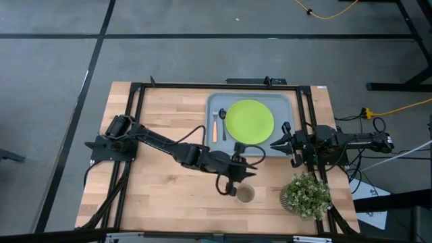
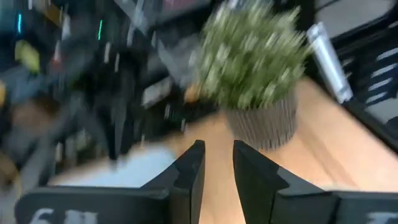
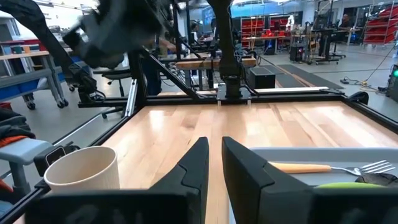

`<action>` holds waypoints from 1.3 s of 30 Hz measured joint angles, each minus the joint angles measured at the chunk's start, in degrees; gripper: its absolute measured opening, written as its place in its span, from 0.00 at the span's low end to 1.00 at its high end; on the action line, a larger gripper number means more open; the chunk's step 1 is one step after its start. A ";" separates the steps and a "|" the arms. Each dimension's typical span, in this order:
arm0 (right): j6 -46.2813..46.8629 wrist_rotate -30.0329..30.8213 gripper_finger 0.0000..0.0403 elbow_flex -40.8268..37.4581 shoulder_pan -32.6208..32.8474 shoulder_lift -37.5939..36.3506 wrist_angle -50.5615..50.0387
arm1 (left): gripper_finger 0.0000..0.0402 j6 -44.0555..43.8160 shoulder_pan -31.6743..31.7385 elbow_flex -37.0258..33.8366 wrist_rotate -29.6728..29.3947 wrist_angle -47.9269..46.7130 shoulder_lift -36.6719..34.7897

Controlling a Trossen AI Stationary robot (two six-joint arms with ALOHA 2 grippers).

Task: Pick and place plate/cup/fork/spoon on tray
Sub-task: Adjust the white cup

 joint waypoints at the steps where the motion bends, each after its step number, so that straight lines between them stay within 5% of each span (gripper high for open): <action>1: 0.02 0.00 0.13 0.00 0.00 0.00 -0.10 | 0.19 2.70 0.05 0.00 1.27 2.33 0.00; 10: 0.04 0.00 0.13 0.00 0.00 0.02 -1.60 | 0.19 29.94 0.33 0.00 -1.24 23.18 0.00; 15: 1.04 0.00 0.13 0.00 0.00 0.01 -1.58 | 0.19 17.14 -1.99 0.00 -17.30 21.14 0.02; 22: 2.84 0.00 0.13 0.00 0.00 0.01 -1.58 | 0.19 6.05 -5.04 2.64 -17.61 -4.74 -0.15; 25: 2.94 0.00 0.13 0.00 0.00 0.00 -1.56 | 0.19 -4.70 -3.99 7.66 -14.91 -19.94 -0.07; 27: 2.99 0.00 0.13 0.00 0.00 0.00 -1.58 | 0.19 -12.19 -1.93 9.79 -8.04 -26.46 0.12; 32: 3.01 0.00 0.13 0.00 0.00 0.00 -1.60 | 0.19 -28.51 3.31 10.72 8.01 -28.15 0.23; 39: 3.01 0.00 0.13 0.00 0.00 0.04 -3.22 | 0.19 -40.58 6.44 10.71 15.39 -28.03 5.25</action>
